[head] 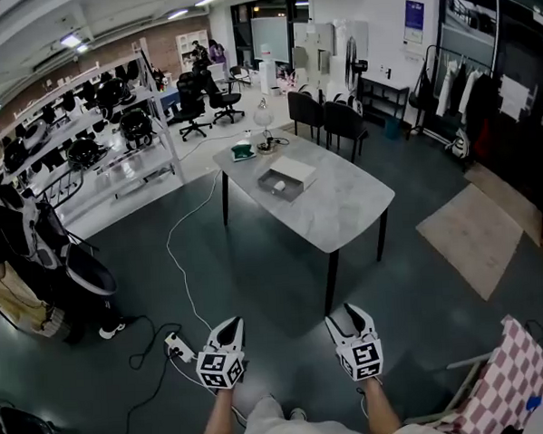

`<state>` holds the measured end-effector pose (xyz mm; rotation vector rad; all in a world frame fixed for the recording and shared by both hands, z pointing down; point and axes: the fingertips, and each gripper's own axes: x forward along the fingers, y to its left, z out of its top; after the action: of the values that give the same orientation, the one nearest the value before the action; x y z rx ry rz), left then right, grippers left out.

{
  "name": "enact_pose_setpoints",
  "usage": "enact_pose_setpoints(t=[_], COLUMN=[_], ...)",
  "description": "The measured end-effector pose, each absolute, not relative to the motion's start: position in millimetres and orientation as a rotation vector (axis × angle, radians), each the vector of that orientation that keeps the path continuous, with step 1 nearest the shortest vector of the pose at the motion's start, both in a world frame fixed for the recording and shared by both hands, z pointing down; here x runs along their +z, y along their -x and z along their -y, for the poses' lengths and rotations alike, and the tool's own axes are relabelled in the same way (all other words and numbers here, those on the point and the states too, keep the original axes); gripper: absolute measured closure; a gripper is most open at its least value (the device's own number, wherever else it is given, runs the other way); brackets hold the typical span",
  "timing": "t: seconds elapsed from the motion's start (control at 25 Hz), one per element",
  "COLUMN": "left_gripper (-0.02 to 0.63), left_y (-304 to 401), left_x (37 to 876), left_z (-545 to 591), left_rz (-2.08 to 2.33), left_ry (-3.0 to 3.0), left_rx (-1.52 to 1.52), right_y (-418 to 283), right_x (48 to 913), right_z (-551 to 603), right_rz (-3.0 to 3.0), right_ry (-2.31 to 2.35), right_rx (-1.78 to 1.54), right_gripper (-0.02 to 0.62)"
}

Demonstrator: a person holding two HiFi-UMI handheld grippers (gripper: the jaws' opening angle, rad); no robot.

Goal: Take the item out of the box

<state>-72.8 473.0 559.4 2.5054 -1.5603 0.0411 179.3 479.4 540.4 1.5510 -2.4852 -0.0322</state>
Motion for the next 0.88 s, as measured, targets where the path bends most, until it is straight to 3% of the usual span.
enact_pose_setpoints(t=[0.88], left_gripper=[0.591], left_y=[83], left_x=[576], left_z=[-324], left_rz=[1.517], left_ry=[-2.509], left_rx=[0.036], right_y=[-172], right_x=[550], right_z=[-333], right_rz=[2.432], right_ry=[-1.571], right_rx=[-0.026], right_gripper=[0.377])
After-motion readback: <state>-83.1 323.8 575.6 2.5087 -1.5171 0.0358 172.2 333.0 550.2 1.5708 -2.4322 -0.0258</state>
